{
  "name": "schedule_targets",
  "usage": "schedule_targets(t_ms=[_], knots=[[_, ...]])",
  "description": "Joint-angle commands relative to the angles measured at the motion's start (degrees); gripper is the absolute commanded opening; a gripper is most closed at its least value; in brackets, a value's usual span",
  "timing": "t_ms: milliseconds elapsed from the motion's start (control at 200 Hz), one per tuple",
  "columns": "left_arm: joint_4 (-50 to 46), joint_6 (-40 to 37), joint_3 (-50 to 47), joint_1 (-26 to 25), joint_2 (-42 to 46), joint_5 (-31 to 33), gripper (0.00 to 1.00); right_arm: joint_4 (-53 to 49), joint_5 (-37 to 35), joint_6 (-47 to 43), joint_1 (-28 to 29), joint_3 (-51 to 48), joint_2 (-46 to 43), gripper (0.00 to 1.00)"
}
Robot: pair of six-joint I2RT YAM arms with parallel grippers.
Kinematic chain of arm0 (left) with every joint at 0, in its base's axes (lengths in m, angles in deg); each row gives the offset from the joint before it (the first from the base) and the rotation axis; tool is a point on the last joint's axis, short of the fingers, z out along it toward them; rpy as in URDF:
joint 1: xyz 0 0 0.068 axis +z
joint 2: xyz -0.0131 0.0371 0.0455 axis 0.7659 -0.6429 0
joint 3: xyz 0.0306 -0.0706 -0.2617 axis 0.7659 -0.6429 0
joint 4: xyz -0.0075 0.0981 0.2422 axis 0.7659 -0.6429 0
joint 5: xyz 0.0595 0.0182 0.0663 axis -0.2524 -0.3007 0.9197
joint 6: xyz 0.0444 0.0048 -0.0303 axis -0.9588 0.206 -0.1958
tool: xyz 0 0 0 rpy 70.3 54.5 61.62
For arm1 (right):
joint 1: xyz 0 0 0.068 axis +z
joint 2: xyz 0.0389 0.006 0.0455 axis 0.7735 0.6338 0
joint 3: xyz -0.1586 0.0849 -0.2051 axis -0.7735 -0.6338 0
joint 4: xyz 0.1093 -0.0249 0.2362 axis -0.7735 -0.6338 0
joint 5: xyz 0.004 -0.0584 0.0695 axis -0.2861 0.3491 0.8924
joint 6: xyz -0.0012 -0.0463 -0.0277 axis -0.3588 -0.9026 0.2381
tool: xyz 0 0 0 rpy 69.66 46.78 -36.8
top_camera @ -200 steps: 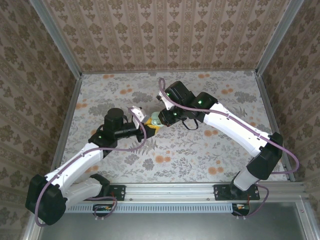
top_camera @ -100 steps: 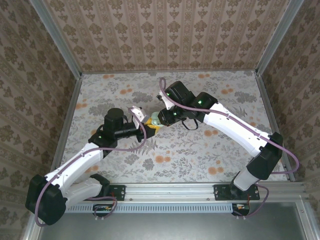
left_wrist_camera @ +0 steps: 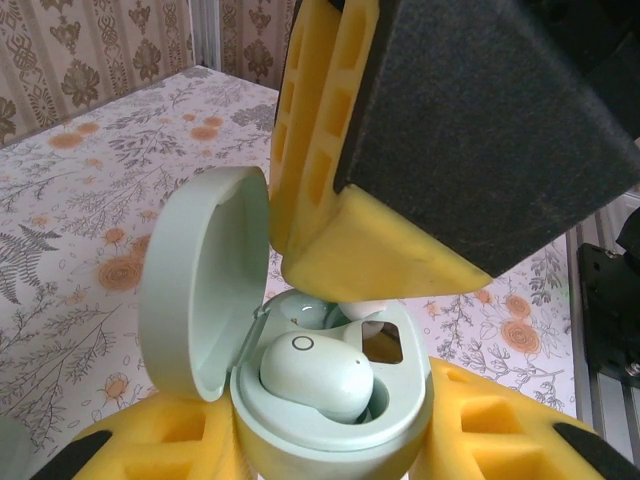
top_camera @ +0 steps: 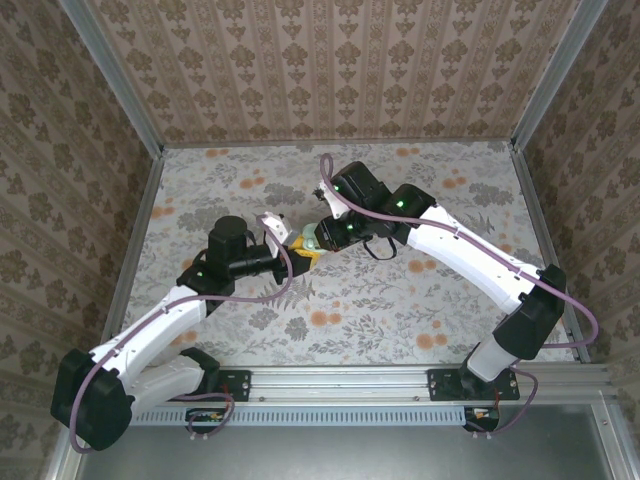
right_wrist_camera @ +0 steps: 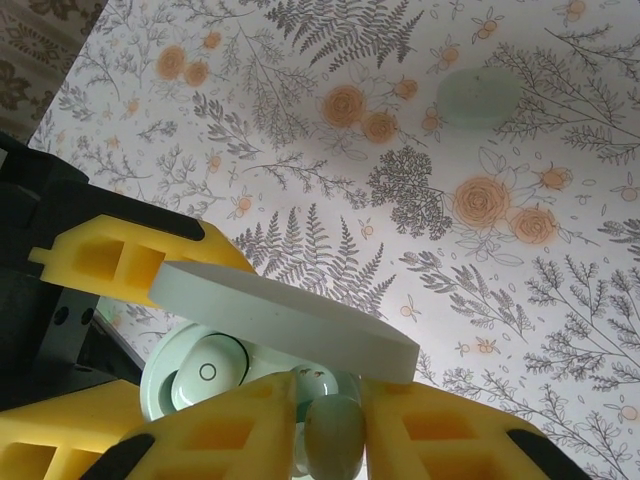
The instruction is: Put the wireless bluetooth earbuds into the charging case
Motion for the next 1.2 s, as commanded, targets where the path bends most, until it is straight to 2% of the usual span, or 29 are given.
schedule_targets(t_ms=[0, 295, 605, 1195], knots=[[4.51, 0.29, 1.28, -0.04, 1.27, -2.91, 0.03, -1.04, 3.90, 1.95, -0.21, 1.40, 0.40, 0.25], [4.66, 0.13, 1.37, -0.04, 0.99, -2.83, 0.03, -0.55, 6.49, 4.34, -1.60, 0.60, -0.11, 0.25], [4.61, 0.03, 1.45, -0.04, 0.93, -2.83, 0.03, -1.46, 5.99, 4.18, -1.78, 1.26, 0.37, 0.15], [4.64, 0.20, 1.56, -0.04, 0.66, -2.75, 0.03, -9.22, -8.63, -2.25, 2.86, 8.09, 3.27, 0.11]])
